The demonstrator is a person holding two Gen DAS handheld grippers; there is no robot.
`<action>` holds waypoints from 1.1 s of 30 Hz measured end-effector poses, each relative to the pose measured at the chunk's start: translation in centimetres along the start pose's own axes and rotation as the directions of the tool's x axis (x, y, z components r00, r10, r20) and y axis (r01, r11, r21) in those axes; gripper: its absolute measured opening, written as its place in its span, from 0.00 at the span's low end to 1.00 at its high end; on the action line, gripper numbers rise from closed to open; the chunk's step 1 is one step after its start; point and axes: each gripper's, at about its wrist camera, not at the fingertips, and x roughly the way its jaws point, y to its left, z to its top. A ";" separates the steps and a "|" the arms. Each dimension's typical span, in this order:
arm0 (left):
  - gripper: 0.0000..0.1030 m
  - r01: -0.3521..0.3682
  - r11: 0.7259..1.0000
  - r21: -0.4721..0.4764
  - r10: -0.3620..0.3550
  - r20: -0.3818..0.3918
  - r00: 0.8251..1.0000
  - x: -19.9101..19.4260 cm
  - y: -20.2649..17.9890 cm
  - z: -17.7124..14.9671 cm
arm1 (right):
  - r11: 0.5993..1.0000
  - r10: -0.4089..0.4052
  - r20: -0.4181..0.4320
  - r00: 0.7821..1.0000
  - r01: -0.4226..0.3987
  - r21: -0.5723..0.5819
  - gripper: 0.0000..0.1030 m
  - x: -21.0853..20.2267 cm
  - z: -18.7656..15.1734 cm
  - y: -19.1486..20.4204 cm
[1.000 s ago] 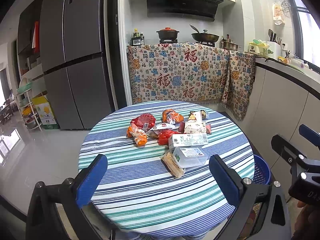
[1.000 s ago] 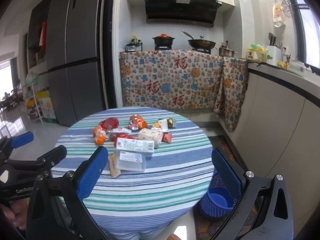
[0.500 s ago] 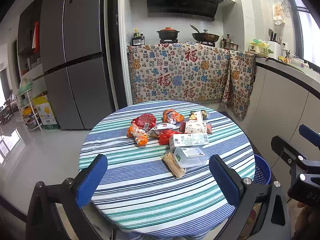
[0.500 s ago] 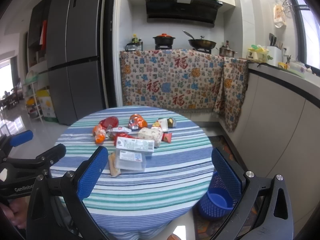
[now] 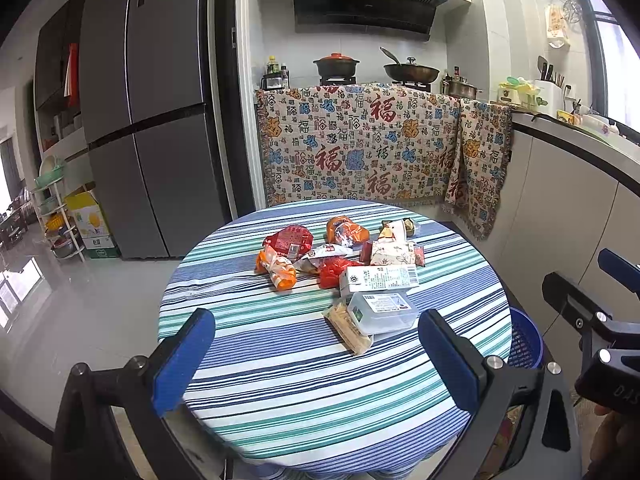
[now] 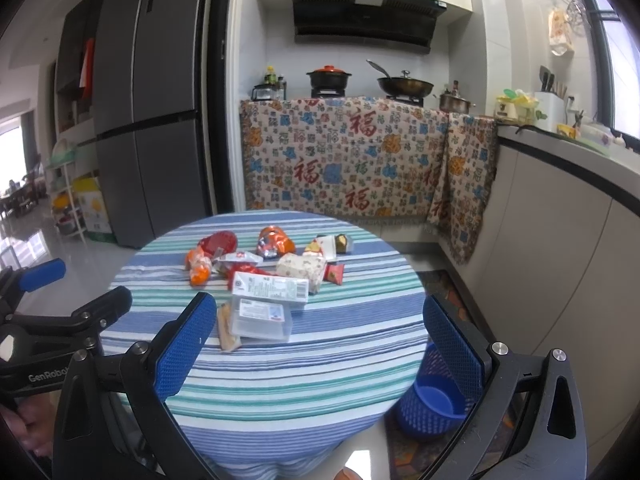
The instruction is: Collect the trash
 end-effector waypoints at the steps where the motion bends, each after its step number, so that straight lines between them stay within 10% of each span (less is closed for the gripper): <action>1: 1.00 0.000 1.000 0.000 0.000 0.000 1.000 0.0 0.0 0.0 | 1.000 0.000 0.000 1.000 0.000 0.001 1.00 0.0 0.0 0.0; 33: 1.00 -0.008 1.000 -0.008 0.008 -0.010 1.000 0.0 1.7 -1.0 | 1.000 0.002 -0.009 1.000 -0.002 -0.005 1.00 0.4 -0.3 0.2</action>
